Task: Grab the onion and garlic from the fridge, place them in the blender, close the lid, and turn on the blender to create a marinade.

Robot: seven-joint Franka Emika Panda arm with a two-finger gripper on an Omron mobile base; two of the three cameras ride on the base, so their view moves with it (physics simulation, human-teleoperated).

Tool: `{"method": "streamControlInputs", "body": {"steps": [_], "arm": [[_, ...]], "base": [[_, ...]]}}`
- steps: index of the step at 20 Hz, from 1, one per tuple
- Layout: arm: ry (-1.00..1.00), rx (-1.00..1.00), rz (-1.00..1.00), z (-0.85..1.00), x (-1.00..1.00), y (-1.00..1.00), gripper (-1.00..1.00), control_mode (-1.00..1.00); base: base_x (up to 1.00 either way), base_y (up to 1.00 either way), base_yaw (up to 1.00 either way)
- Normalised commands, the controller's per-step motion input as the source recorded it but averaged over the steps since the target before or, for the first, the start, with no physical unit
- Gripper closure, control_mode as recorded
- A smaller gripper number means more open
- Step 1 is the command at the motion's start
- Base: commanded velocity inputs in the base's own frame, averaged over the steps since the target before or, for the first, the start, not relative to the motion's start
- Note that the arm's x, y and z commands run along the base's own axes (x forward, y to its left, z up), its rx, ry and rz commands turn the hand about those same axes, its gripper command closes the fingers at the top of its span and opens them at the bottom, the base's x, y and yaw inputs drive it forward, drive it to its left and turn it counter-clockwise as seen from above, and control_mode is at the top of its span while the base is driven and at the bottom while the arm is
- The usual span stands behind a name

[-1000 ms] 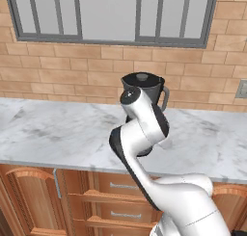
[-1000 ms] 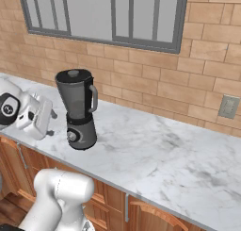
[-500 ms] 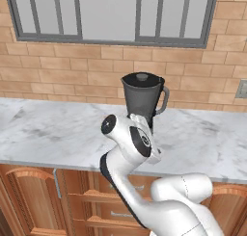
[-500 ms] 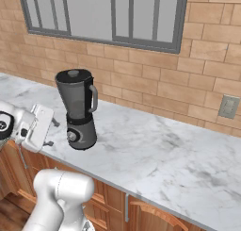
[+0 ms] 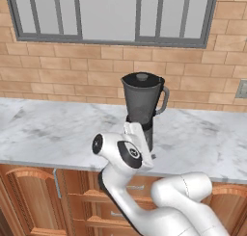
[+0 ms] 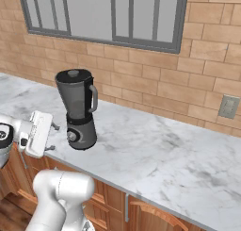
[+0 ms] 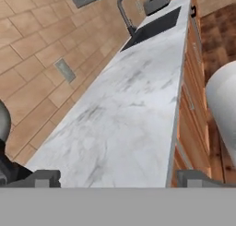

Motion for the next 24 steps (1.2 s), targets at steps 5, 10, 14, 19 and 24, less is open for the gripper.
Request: {"method": "streamControlInputs", "body": {"steps": [5, 10, 14, 19, 24], "arm": [[-0.08, -0.05, 0.0, -0.2, 0.2, 0.02, -1.0, -1.0], [-0.04, -0.02, 0.0, -0.04, 0.22, 0.0, -1.0, -1.0], [-0.01, -0.01, 0.0, 0.0, 0.25, 0.01, -1.0, -1.0], [0.0, -0.01, 0.0, -0.03, 0.28, 0.03, -1.0, -1.0], [0.0, -0.01, 0.0, -0.1, 0.29, 0.04, -1.0, -1.0]], "base": [[0.0, 0.0, 0.0], [0.0, 0.0, 0.0], [0.0, 0.0, 0.0], [0.0, 0.0, 0.0], [0.0, 0.0, 0.0]]}}
